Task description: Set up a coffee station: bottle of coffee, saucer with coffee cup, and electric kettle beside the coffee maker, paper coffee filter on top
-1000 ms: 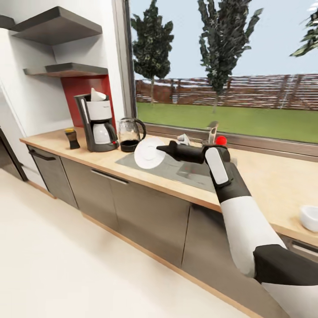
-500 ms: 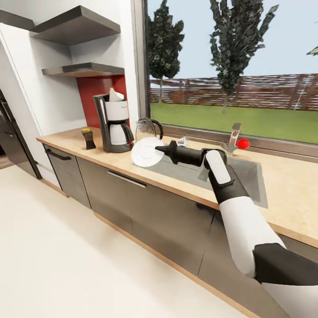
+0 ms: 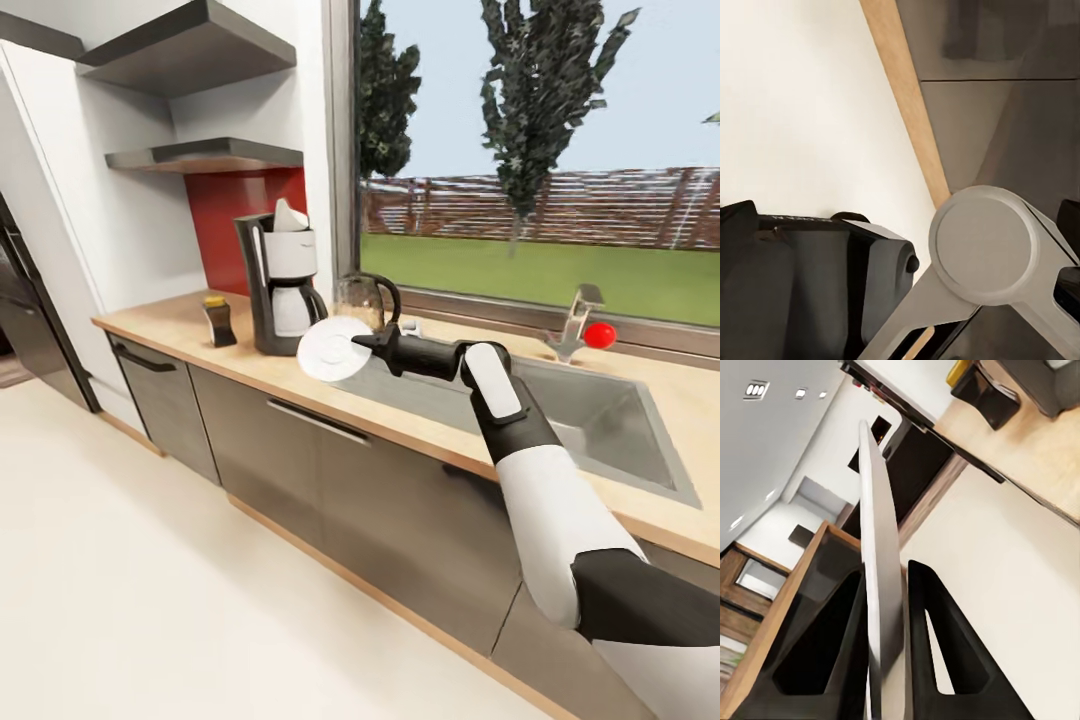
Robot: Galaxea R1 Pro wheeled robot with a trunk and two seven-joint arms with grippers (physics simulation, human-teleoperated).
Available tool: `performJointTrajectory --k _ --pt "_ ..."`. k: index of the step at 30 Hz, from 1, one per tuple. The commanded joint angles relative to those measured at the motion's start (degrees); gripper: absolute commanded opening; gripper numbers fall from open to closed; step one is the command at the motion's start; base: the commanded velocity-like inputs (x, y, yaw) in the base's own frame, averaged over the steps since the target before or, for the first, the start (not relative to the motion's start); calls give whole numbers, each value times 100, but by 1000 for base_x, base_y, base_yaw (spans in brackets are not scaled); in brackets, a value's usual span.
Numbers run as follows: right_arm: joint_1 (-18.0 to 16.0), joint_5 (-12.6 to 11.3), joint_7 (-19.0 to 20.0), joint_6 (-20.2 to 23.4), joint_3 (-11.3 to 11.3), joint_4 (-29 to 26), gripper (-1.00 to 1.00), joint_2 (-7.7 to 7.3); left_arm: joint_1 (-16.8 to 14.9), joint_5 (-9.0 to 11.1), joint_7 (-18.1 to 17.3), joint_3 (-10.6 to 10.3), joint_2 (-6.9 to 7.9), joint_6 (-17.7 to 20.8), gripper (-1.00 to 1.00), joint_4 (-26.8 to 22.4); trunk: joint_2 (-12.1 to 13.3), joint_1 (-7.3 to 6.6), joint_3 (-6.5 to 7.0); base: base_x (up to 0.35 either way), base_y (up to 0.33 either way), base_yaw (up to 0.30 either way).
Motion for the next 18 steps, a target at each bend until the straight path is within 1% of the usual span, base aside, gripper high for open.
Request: performJointTrajectory --k 1,5,9,10,12,16,18 --pt "-6 38 68 18 -9 4 -100 2 -2 49 -17 -48 1 60 100 -2 -3 2 -6 238 268 0" --pt "-6 38 70 18 -20 21 -100 1 -2 49 -13 -48 1 60 100 -2 -3 2 -6 240 267 0" --pt "-6 33 74 7 -38 304 -100 1 -2 49 -11 -48 1 60 100 -2 -3 2 -6 147 213 0" --pt "-6 30 75 -146 -67 495 -100 1 -2 49 -9 -48 1 60 100 -2 -3 2 -6 18 42 0" --pt "-6 29 75 -163 -109 541 -100 1 -2 49 -8 -48 1 60 100 -2 -3 2 -6 13 30 0" --pt "-6 29 72 -192 -332 720 -100 1 -2 49 11 -48 1 60 100 -2 -3 2 -6 11 28 0" --pt "-6 29 69 -200 -375 753 -100 1 -2 49 73 -48 1 60 100 -2 -3 2 -6 97 137 0"
